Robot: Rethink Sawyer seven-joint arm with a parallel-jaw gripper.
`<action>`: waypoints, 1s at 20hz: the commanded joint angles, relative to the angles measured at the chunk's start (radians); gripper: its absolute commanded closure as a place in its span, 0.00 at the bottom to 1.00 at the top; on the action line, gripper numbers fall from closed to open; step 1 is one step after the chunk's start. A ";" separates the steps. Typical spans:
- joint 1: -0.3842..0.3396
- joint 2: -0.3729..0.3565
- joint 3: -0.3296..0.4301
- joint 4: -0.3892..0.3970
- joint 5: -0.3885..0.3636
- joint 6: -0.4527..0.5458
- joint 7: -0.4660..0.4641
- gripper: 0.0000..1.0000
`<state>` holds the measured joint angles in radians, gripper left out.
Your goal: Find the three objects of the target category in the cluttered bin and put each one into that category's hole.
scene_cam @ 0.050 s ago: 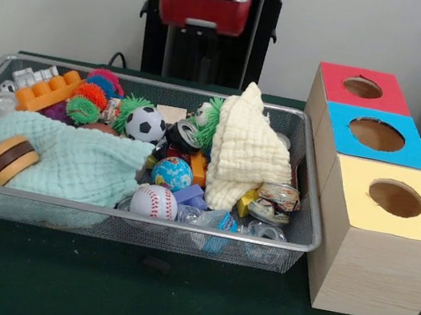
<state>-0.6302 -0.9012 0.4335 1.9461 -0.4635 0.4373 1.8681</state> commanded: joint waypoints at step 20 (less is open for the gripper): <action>-0.162 0.122 0.022 -0.136 -0.018 0.045 -0.138 0.00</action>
<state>-0.7423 -0.8848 0.3855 1.9647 -0.4406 0.3960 1.8681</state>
